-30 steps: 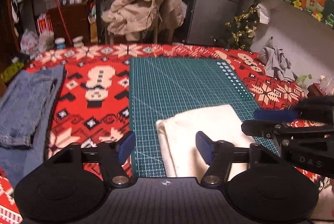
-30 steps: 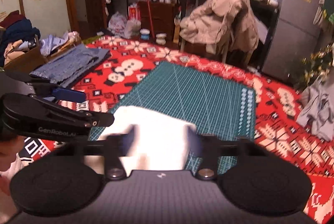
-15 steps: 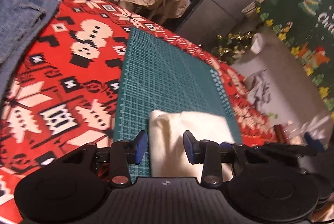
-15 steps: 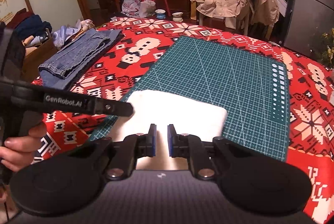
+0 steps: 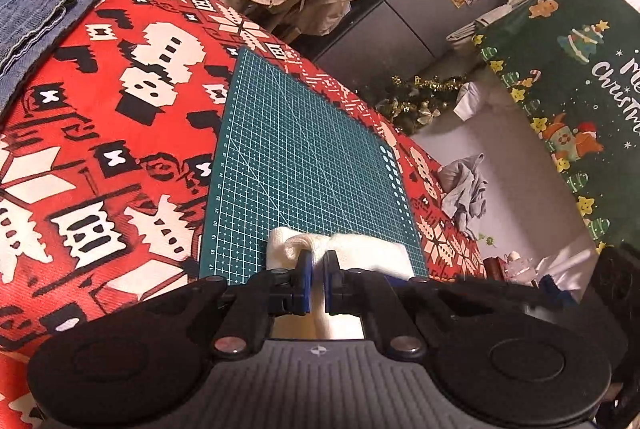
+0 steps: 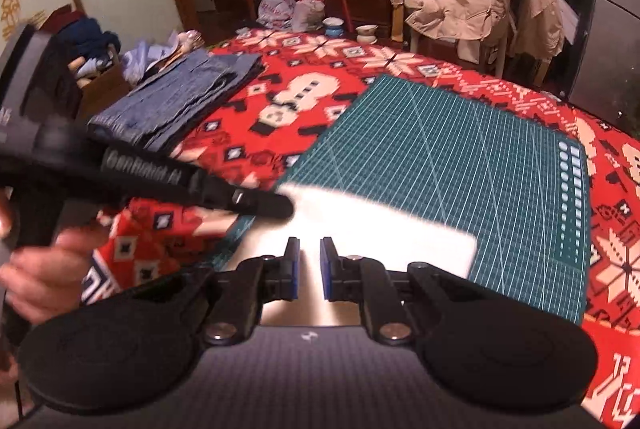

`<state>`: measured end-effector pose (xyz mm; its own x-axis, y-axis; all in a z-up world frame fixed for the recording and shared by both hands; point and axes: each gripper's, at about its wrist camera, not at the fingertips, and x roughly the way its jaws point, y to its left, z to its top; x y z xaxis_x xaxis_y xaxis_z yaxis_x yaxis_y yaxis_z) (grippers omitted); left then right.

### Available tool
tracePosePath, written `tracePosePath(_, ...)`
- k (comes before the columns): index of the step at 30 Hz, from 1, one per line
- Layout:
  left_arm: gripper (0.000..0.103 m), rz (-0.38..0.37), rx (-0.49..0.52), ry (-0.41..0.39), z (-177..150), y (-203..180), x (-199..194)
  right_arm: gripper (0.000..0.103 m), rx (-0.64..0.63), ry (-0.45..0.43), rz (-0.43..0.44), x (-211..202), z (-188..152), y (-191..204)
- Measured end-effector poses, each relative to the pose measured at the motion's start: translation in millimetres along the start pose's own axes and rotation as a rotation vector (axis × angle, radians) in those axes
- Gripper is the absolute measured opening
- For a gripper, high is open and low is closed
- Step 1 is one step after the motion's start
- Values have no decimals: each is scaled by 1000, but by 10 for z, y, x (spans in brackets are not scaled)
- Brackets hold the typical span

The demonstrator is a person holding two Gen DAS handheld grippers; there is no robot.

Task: Fold clothes
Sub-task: 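Grasp the folded vest end with both grippers side by side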

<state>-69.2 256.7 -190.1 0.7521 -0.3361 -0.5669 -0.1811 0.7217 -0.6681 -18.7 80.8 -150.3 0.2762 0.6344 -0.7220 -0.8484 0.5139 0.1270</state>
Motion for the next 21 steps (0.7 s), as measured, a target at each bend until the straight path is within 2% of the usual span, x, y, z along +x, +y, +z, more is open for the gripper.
tracePosePath(7, 8, 7, -10, 14, 22, 35, 7, 11, 53, -33, -38, 110, 151, -99)
tracePosePath(9, 16, 30, -3, -9, 25, 16, -57, 12, 62, -66, -52, -24, 158, -135)
tracePosePath(13, 22, 58, 8, -39, 32, -36, -228, 13, 108, -100, -85, -406, 86, -274)
tracePosePath(14, 32, 52, 3, -37, 33, -38, -267, 13, 123, -102, -93, -507, 49, -315)
tracePosePath(15, 36, 48, -4, -38, 27, -38, -308, 13, 134, -102, -103, -599, -3, -349)
tracePosePath(17, 36, 52, -5, -44, -2, -60, -391, 16, 150, -96, -126, -770, -132, -406)
tracePosePath(19, 37, 87, 33, -50, -54, -132, -475, 22, 170, -94, -147, -906, -274, -447)
tracePosePath(21, 46, 125, 96, -55, -108, -229, -549, 25, 184, -94, -155, -999, -406, -456)
